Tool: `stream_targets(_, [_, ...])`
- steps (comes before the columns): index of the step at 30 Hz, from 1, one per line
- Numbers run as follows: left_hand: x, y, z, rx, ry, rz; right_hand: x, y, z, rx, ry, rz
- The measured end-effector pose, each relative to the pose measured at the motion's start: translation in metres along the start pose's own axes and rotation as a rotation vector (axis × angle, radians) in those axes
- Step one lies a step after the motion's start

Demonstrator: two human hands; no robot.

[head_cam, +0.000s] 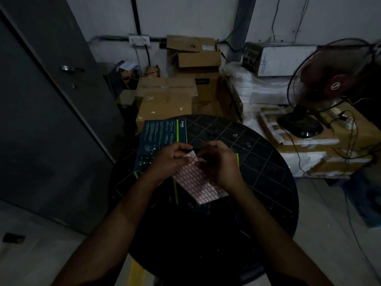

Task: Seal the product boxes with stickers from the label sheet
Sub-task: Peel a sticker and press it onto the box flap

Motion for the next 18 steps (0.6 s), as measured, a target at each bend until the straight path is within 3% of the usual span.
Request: stream_targets(18, [0.0006, 0.0020, 0.0008, -0.055, 0.021, -0.020, 0.0088, -0.0005, 0.0001, -0.007, -0.030, -0.037])
Point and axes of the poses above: each hand's wrist, its own y-axis towards the middle knuckle, its own z-axis out of the palm, x = y × z, the point moved 6 cm from there along y, towards the middle knuckle, and after that the axes turned 8 degrees about -z, right-handed, at the moved point
